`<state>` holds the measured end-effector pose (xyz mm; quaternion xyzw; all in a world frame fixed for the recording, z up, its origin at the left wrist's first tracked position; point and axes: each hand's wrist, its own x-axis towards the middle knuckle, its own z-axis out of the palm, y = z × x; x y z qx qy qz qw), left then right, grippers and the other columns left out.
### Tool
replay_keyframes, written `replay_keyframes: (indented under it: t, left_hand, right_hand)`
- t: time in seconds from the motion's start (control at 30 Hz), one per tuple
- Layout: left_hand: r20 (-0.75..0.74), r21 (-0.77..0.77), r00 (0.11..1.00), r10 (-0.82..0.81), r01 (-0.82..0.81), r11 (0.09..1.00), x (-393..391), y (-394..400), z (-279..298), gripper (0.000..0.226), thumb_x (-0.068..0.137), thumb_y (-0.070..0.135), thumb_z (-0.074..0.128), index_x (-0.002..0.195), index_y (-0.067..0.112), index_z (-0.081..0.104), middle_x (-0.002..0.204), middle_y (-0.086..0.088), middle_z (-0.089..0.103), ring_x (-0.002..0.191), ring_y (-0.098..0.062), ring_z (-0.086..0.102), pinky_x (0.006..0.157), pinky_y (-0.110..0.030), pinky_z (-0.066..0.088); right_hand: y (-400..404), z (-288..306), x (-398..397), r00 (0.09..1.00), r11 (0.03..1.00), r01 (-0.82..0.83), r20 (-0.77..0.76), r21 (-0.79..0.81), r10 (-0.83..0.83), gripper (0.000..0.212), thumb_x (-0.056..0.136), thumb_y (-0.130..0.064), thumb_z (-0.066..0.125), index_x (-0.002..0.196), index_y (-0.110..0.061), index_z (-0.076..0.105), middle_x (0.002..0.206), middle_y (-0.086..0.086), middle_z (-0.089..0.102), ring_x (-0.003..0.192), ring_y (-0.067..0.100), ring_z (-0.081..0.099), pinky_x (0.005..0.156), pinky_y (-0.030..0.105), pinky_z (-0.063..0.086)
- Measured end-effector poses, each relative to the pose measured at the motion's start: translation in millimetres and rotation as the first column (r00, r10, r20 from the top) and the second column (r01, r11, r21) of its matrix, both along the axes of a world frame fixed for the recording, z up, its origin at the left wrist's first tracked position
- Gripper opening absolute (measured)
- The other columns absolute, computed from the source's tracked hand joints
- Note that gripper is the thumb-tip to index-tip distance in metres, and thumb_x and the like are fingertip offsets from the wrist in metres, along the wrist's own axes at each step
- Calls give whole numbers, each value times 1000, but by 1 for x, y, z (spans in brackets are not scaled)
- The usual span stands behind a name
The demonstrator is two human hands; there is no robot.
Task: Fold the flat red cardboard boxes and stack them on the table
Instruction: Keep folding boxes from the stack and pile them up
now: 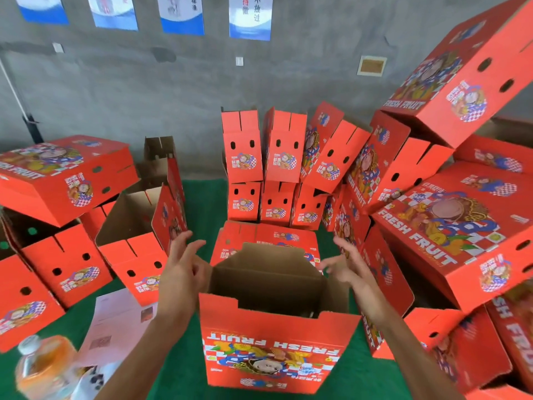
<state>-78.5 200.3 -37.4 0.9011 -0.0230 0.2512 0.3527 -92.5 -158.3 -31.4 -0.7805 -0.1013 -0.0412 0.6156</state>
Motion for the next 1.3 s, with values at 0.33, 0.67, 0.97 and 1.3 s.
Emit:
replay_keyframes:
  t: [0.33,0.67,0.97,1.3]
  left_hand:
    - [-38,-7,997,-69,69,998,-5,21,-6,26,98,11,52,91,26,72,94,5,72,86,-14,65,69,-30,46]
    - [-507,-261,696,-509,439,860,-7,63,25,105,72,90,61,159,38,35,167,19,21,155,-3,17,126,-43,20]
    - [-338,432,940,-43,195,881,10,35,7,88,84,68,71,157,28,42,163,8,39,151,-15,32,118,-36,36]
    - [-77,306,879,-470,470,828,-8,-32,-26,91,91,10,68,163,39,20,172,14,12,126,-21,60,90,-43,59]
  right_hand:
    - [16,-16,10,998,999,11,-59,-47,-14,57,97,-71,38,111,-35,80,102,8,48,112,19,55,108,29,33]
    - [21,-5,29,974,994,80,-205,-75,-94,56,76,-90,44,86,-44,75,127,5,68,126,18,54,115,42,26]
    - [-5,-15,28,983,982,-7,-177,190,41,58,111,-40,18,83,4,43,132,15,69,133,27,58,116,44,24]
    - [29,-34,6,999,950,12,32,-311,-2,42,98,-24,71,133,-46,62,158,-29,35,149,4,25,123,42,27]
